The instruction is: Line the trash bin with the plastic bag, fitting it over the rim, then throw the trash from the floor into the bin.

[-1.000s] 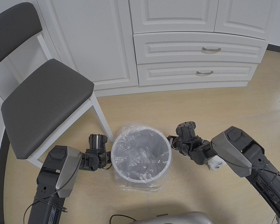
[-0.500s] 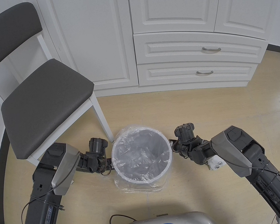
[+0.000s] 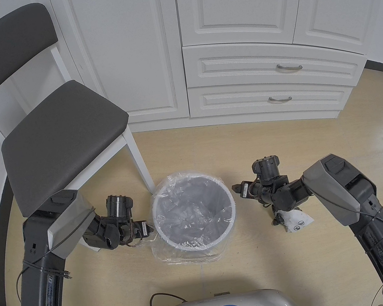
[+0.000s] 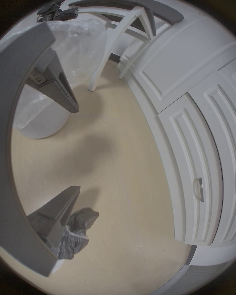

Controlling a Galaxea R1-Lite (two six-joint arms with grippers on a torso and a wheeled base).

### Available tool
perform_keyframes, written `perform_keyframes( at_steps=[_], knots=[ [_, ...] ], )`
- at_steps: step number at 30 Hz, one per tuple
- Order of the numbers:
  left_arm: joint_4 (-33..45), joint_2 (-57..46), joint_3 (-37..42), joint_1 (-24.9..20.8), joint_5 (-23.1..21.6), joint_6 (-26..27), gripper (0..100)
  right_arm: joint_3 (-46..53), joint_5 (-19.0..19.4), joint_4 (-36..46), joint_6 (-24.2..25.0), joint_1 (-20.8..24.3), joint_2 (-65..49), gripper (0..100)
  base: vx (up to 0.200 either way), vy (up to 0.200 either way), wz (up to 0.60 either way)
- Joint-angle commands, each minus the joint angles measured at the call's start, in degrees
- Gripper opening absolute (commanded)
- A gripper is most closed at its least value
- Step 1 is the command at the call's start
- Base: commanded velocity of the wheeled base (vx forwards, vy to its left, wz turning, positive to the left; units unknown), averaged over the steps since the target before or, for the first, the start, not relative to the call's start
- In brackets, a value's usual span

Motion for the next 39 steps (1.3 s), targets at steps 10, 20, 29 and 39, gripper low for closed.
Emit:
perform_keyframes(
  at_steps=[10,20,29,39],
  knots=[
    [-13.24,-20.33,27.49,0.69,-6.93,3.92,100,22.93,3.55,-0.78,-9.63,-4.05,-20.36,100,0.0,0.0,0.0],
    [-14.9,-34.3,39.27,0.78,-7.02,3.57,100,36.99,3.63,-3.59,-10.69,-3.53,-32.75,100,0.0,0.0,0.0],
    [-15.7,-48.02,51.84,-1.42,-7.11,3.57,100,55.97,3.55,-8.86,-15.7,-4.49,-42.42,100,0.0,0.0,0.0],
    [-24.31,-60.67,65.55,-4.23,-6.93,3.31,100,71.71,2.67,-14.4,-17.19,-5.37,-50.59,100,0.0,0.0,0.0]
  ],
)
